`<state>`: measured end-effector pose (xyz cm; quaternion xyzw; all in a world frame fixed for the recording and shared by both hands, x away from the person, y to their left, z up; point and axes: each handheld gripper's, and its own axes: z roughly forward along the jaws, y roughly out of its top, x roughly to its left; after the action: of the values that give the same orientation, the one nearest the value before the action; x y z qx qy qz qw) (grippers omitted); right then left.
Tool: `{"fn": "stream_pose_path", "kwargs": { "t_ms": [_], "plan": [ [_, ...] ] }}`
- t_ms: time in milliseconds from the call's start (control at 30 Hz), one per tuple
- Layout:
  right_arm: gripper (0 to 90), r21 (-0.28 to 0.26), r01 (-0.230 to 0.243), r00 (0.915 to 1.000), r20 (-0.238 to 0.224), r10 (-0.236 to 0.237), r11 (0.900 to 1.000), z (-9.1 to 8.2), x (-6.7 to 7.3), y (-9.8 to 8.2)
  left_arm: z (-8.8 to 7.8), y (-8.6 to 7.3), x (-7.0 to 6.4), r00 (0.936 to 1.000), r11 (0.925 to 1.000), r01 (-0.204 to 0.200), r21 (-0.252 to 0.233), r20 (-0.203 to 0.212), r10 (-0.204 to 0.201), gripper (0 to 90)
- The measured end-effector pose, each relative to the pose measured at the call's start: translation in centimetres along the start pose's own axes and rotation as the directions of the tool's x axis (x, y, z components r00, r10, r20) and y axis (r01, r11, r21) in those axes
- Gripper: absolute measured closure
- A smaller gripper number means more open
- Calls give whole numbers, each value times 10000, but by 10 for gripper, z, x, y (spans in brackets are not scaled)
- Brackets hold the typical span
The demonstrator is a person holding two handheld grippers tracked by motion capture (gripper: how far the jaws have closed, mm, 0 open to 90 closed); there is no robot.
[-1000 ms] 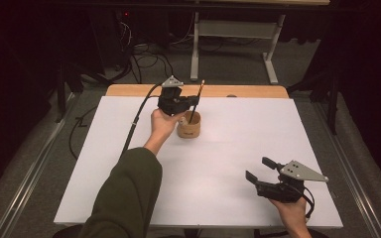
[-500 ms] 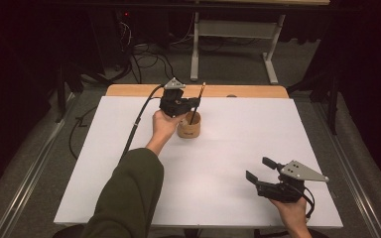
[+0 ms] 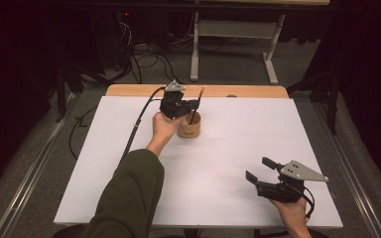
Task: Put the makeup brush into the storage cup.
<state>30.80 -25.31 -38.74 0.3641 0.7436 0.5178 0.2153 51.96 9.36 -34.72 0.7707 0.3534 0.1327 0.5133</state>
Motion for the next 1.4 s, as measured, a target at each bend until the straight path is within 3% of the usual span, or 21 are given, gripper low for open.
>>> {"fn": "stream_pose_path", "kwargs": {
  "t_ms": [433, 900, 1033, 1167, 1400],
  "plan": [
    [238, 16, 25, 10000, 12, -25, 10000, 0, 0, 0, 6, -4, -3, 9997, 9992, -252, 316, -68, 255, 824],
    [238, 51, 19, 10000, 31, -19, 10000, 0, 0, 0, 8, -6, -3, 9997, 9984, -245, 514, -76, 249, 822],
    [238, 37, 8, 10000, 35, -8, 10000, 0, 0, 0, 7, -5, -4, 9995, 9983, -246, 531, -208, 257, 694],
    [238, 31, 16, 10000, 14, -16, 10000, 0, 0, 0, 4, -4, -6, 9983, 9974, -474, 544, -306, 491, 650],
    [238, 55, -3, 10000, 17, 3, 10000, 0, 0, 0, 1, -2, -9, 9986, 9979, -482, 429, -215, 492, 581]
  ]
}}
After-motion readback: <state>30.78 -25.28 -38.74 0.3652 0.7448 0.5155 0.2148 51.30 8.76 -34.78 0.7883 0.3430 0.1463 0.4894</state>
